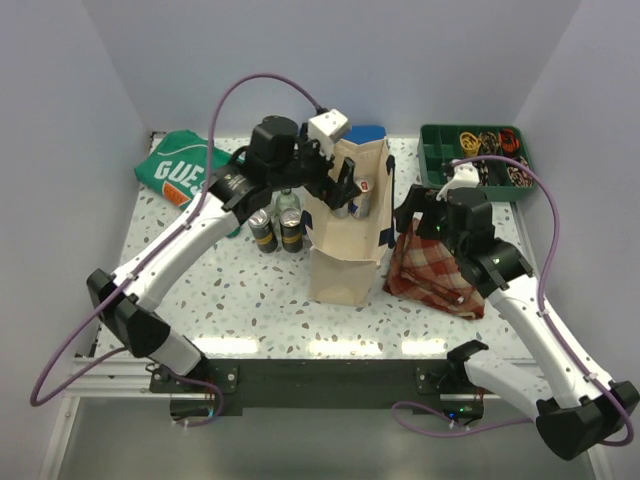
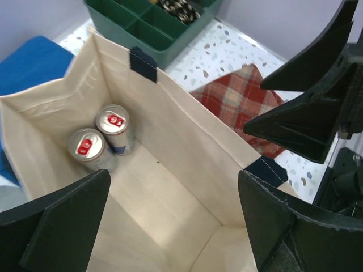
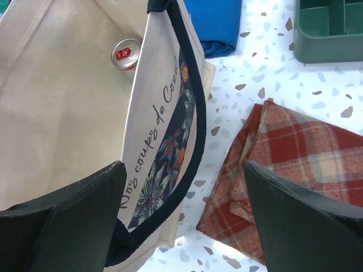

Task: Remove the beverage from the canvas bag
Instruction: Take out the drink from the canvas bag.

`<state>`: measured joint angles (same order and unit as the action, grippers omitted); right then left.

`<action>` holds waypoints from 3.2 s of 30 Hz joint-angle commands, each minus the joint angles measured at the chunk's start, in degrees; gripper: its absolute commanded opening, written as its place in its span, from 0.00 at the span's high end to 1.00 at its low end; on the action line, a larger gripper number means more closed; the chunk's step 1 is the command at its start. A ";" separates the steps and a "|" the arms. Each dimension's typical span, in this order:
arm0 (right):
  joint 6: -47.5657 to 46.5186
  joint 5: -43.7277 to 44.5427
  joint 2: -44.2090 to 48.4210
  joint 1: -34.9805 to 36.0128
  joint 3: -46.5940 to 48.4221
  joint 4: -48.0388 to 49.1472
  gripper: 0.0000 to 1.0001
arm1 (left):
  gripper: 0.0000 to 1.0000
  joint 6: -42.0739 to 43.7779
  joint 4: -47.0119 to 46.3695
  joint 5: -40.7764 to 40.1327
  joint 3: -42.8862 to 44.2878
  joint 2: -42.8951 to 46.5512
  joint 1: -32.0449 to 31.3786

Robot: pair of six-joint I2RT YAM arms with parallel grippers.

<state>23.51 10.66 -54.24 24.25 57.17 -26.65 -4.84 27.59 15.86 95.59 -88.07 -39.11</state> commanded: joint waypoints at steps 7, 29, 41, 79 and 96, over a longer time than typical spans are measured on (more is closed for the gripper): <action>-0.57 1.56 0.62 -0.08 0.14 -0.24 0.11 | 0.00 6.33 5.71 1.63 9.61 -11.85 -1.84; -2.15 0.86 -1.57 -0.08 0.40 0.55 0.11 | 0.00 5.28 16.97 -18.57 28.16 -32.42 -1.67; -3.64 2.09 -2.72 -0.08 0.67 0.38 0.10 | 0.00 1.06 13.28 -12.44 25.35 -33.66 3.16; -5.75 3.76 -6.49 -0.17 2.07 0.90 0.08 | 0.02 2.20 7.92 -11.64 28.25 -41.04 5.71; -5.84 4.11 -7.11 -0.34 2.34 1.25 0.07 | 0.10 1.85 5.28 -11.81 23.68 -40.60 5.71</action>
<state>18.33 12.97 -61.63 24.23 57.19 -26.65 -2.98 35.29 5.74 120.44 -128.77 -34.52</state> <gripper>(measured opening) 0.924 0.904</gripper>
